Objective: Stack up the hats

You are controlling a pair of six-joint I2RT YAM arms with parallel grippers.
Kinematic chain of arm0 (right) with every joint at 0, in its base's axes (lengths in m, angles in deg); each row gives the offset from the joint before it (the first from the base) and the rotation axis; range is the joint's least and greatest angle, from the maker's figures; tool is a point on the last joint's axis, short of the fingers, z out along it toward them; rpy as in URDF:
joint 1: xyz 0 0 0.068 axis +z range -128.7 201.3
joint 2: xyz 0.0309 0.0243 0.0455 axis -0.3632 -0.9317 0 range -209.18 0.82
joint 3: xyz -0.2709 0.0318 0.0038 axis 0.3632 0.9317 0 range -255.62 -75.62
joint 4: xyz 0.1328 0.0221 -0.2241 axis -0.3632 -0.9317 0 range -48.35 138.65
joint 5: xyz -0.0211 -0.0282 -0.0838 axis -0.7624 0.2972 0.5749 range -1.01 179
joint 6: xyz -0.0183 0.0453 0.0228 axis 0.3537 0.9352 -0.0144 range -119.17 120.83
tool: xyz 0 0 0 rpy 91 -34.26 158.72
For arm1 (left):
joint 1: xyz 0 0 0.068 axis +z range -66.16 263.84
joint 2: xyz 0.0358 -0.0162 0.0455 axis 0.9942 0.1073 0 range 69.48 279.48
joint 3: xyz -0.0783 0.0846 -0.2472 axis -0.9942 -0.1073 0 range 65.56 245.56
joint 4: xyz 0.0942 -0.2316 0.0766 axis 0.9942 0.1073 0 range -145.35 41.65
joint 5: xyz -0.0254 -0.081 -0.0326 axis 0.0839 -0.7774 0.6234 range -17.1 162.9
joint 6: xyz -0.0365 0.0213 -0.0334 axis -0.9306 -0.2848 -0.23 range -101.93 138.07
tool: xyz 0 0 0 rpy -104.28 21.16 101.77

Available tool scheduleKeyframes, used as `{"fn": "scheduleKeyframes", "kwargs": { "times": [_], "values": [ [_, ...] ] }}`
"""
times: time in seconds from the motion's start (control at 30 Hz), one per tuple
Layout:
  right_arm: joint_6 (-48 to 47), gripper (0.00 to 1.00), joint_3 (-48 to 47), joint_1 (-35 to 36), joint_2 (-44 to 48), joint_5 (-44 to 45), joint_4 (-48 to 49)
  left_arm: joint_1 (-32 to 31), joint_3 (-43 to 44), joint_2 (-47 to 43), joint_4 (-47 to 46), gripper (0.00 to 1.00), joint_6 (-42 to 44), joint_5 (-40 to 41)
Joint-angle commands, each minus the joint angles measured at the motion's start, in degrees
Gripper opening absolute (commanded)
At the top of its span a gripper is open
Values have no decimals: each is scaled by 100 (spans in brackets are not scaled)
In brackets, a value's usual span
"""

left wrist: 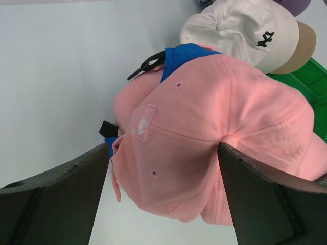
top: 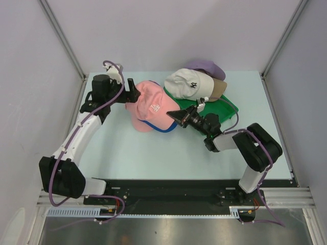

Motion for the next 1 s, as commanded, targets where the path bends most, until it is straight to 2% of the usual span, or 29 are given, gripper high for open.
{"fn": "scheduleKeyframes", "kwargs": {
  "times": [0.0, 0.37, 0.6, 0.97],
  "values": [
    [-418, 0, 323, -59, 435, 890, -314, -38, 279, 114, -46, 92, -88, 36],
    [-279, 0, 632, -41, 278, 1515, -508, -29, -20, -184, -134, 93, 0, 159],
    [-24, 0, 1097, 21, 339, 2234, 62, 15, -213, -536, -169, 96, 9, 212],
    [284, 0, 1238, 126, 541, 2815, -770, 15, -240, -641, -81, 96, 18, 221]
  ]
}}
